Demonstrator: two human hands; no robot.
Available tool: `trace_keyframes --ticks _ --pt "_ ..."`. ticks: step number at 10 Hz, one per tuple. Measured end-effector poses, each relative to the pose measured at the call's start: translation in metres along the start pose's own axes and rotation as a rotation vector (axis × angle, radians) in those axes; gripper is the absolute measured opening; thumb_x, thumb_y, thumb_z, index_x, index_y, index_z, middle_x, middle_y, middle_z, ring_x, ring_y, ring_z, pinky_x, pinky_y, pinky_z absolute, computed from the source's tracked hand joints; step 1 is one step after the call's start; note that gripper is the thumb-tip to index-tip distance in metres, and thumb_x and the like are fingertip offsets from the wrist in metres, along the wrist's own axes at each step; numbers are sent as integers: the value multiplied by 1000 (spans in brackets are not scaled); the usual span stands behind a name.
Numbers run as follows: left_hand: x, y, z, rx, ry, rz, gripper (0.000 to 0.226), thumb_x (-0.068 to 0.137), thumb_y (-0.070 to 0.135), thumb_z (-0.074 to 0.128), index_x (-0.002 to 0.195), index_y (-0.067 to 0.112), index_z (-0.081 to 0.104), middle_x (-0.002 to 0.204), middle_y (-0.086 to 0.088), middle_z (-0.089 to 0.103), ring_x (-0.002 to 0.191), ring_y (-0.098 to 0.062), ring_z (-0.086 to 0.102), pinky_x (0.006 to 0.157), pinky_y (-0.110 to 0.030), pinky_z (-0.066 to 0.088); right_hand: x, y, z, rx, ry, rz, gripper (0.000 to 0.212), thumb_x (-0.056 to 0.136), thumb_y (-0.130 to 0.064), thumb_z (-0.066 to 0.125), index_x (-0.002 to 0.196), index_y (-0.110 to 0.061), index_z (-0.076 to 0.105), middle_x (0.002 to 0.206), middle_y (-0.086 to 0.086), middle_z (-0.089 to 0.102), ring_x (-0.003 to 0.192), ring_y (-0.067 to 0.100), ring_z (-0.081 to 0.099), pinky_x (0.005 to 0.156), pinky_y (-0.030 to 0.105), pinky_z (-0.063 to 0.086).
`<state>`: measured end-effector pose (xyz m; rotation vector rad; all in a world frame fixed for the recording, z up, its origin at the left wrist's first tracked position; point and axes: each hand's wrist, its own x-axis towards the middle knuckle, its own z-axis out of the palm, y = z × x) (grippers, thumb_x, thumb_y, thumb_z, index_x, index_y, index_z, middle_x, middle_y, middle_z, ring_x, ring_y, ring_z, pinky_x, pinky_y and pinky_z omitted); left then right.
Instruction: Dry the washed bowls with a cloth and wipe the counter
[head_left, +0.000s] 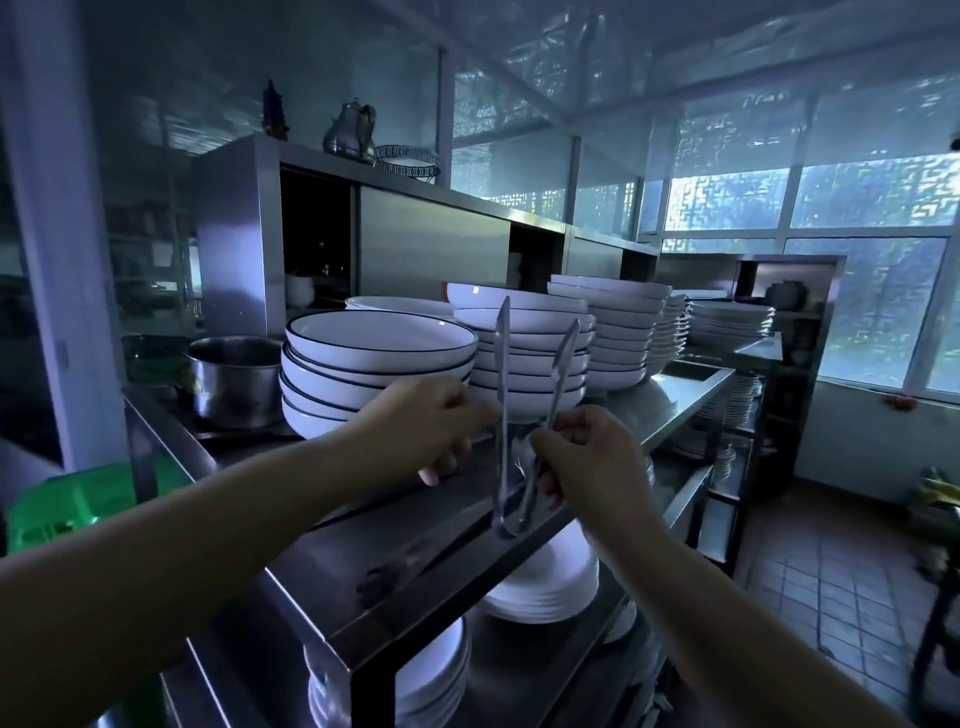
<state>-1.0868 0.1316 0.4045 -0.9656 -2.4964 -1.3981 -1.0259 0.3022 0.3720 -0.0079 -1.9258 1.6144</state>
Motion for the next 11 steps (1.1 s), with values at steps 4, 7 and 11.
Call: trace_keyframes --ticks 4,7,11 --pt "-16 -36 -26 709 65 -4 18 83 20 43 67 15 50 58 0 47 62 -25 46 52 -28 33 -19 -13 14 51 -207 67 21 91 2 53 82 -14 63 65 14 63 45 25 63 40 29 51" --pt "-29 -53 -27 887 -84 -22 15 89 20 41 80 21 52 90 -5 64 79 -24 54 68 -31 46 -25 14 -19 15 -37 78 15 91 2 51 87 -3 65 67 18 66 49 27 65 39 25 47" --pt "-50 -43 -28 907 132 178 22 87 40 45 97 30 62 95 9 56 91 -16 58 62 -26 38 -50 12 -1 -195 -57 19 20 89 -6 55 80 -17 69 64 5 69 50 19 66 39 23 44"
